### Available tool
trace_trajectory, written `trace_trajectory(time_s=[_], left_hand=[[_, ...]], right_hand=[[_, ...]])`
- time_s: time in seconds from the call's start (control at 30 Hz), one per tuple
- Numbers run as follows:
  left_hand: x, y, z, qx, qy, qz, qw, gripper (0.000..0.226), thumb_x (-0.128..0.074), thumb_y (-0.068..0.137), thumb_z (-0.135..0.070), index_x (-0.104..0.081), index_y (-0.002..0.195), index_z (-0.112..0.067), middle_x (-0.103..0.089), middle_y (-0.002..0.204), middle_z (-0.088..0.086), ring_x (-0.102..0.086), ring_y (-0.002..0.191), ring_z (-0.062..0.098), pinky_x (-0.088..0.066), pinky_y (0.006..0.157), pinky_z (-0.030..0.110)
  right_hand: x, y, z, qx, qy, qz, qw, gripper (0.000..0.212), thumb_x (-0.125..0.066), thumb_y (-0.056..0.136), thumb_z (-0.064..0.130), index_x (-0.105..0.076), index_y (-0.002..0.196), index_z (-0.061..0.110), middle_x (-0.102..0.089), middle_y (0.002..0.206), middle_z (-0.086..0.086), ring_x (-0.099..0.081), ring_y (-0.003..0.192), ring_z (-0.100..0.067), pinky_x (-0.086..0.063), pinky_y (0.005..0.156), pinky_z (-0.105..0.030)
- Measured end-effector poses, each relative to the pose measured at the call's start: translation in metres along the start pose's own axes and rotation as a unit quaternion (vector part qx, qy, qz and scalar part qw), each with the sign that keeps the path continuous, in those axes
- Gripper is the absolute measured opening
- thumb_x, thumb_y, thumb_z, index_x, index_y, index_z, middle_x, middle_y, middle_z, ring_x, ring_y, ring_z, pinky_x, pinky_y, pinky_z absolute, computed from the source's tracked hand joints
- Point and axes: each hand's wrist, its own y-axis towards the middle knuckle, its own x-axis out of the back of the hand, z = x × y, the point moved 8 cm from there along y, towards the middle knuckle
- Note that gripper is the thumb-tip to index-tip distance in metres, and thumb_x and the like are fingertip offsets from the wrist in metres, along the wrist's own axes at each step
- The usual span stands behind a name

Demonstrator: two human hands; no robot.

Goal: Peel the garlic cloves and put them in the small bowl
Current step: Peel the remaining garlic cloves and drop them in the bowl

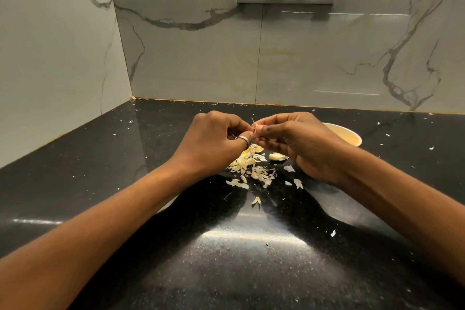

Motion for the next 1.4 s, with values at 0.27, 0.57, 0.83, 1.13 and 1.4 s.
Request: trace_trajectory(time_s=[0.27, 0.57, 0.83, 1.13, 1.4], left_hand=[[-0.004, 0.0, 0.005, 0.02, 0.001, 0.012, 1.0, 0.012, -0.071, 0.091, -0.025, -0.079, 0.099, -0.02, -0.06, 0.065, -0.025, -0.06, 0.063, -0.011, -0.042, 0.058, 0.004], [-0.007, -0.001, 0.007, 0.032, -0.006, 0.021, 0.999, 0.015, -0.07, 0.093, -0.029, -0.078, 0.098, -0.018, -0.061, 0.064, -0.022, -0.061, 0.061, -0.01, -0.044, 0.056, 0.006], [-0.011, -0.004, 0.012, 0.04, -0.001, 0.014, 0.999, 0.017, -0.067, 0.094, -0.035, -0.077, 0.092, -0.021, -0.067, 0.066, -0.013, -0.059, 0.056, -0.001, -0.055, 0.059, 0.03], [-0.009, -0.004, 0.013, 0.061, -0.012, 0.002, 0.998, 0.015, -0.068, 0.092, -0.034, -0.072, 0.086, -0.02, -0.069, 0.069, -0.007, -0.065, 0.063, 0.009, -0.057, 0.066, 0.041], [0.001, -0.001, 0.01, 0.039, 0.001, -0.031, 0.999, 0.008, -0.068, 0.093, -0.023, -0.067, 0.1, -0.021, -0.067, 0.084, -0.013, -0.062, 0.071, 0.001, -0.046, 0.063, 0.013]], right_hand=[[-0.003, 0.002, -0.006, 0.016, -0.024, 0.016, 0.999, 0.013, -0.062, 0.093, -0.006, -0.073, 0.101, -0.004, -0.074, 0.103, -0.022, -0.072, 0.09, -0.021, -0.061, 0.086, -0.028], [-0.003, 0.006, -0.01, 0.014, -0.038, 0.011, 0.999, 0.013, -0.063, 0.093, -0.006, -0.074, 0.097, -0.001, -0.074, 0.099, -0.02, -0.072, 0.088, -0.021, -0.061, 0.082, -0.026], [-0.004, 0.005, -0.012, 0.017, -0.037, 0.018, 0.999, 0.012, -0.063, 0.093, -0.006, -0.073, 0.1, -0.003, -0.074, 0.09, -0.017, -0.072, 0.077, -0.014, -0.06, 0.074, -0.021], [-0.006, 0.005, -0.01, 0.014, -0.026, 0.025, 0.999, 0.014, -0.062, 0.093, -0.005, -0.073, 0.103, -0.005, -0.074, 0.093, -0.017, -0.072, 0.077, -0.014, -0.058, 0.071, -0.021], [-0.003, 0.001, -0.009, -0.005, -0.025, 0.02, 0.999, 0.016, -0.059, 0.096, -0.003, -0.072, 0.105, -0.004, -0.071, 0.096, -0.021, -0.069, 0.074, -0.017, -0.059, 0.066, -0.023]])
